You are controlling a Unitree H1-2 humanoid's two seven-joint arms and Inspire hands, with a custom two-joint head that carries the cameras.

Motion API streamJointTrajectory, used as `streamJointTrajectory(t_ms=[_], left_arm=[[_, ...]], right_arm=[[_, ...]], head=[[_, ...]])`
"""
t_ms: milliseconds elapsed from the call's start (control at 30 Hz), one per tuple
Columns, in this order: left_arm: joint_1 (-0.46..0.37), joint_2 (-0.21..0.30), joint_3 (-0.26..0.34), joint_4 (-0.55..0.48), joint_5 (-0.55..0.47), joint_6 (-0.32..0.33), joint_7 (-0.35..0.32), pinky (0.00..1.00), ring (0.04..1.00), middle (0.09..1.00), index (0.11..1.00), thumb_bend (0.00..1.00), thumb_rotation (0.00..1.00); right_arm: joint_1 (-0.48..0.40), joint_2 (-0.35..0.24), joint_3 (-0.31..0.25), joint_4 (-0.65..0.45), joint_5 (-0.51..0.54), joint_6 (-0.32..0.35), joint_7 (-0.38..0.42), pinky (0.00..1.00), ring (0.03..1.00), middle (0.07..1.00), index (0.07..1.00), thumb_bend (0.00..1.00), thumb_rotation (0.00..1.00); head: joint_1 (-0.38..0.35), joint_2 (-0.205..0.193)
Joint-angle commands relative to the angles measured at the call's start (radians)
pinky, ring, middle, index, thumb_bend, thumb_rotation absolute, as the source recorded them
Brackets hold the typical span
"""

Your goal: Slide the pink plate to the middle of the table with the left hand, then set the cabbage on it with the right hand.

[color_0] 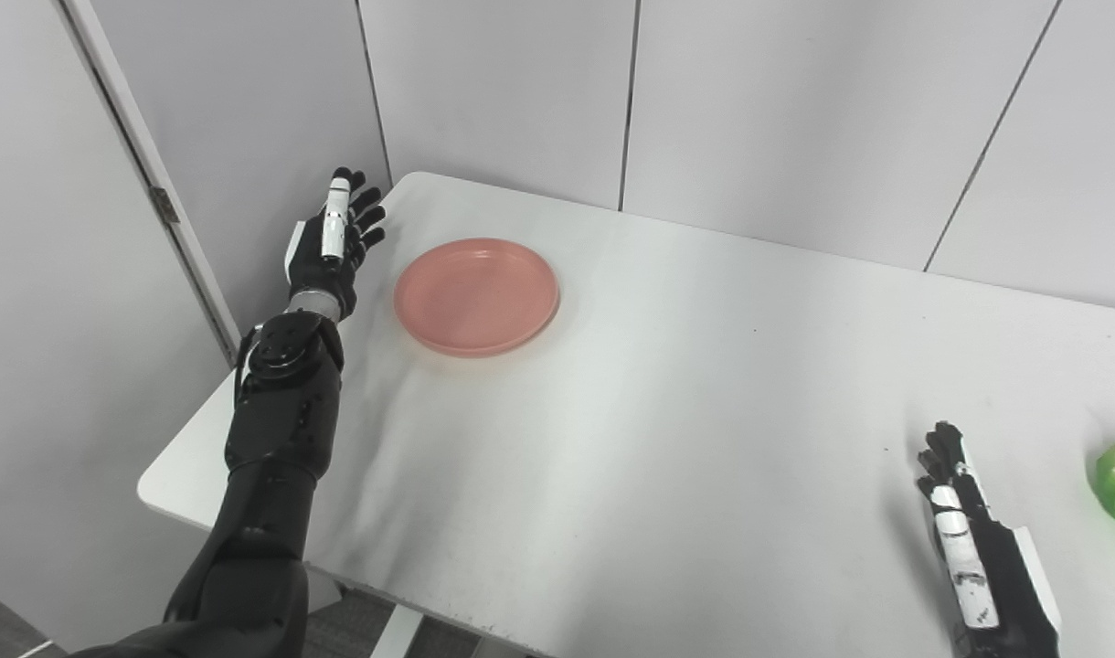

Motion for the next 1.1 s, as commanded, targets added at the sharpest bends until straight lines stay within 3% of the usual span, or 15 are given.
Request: streamJointTrajectory(t_ms=[0,300,1067], left_arm=[[-0.049,0.040,-0.003,0.001,0.016,-0.051,0.009,0.89,0.895,0.894,0.890,0.54,1.00],[-0.050,0.034,-0.004,0.059,0.024,-0.074,0.016,0.89,0.890,0.883,0.882,0.54,1.00],[0.004,-0.079,-0.077,0.027,0.027,-0.052,-0.002,0.88,0.875,0.870,0.868,0.53,0.99]], right_arm=[[0.007,0.006,0.006,-0.003,0.006,0.006,0.001,1.00,1.000,1.000,1.000,0.24,1.00],[0.010,0.005,0.007,-0.004,0.004,0.003,0.000,1.00,1.000,1.000,1.000,0.23,1.00],[0.018,0.009,0.015,-0.019,-0.006,-0.001,-0.006,1.00,0.998,1.000,1.000,0.23,1.00]], head=[[0.001,-0.001],[0.000,0.001],[-0.022,0.012]])
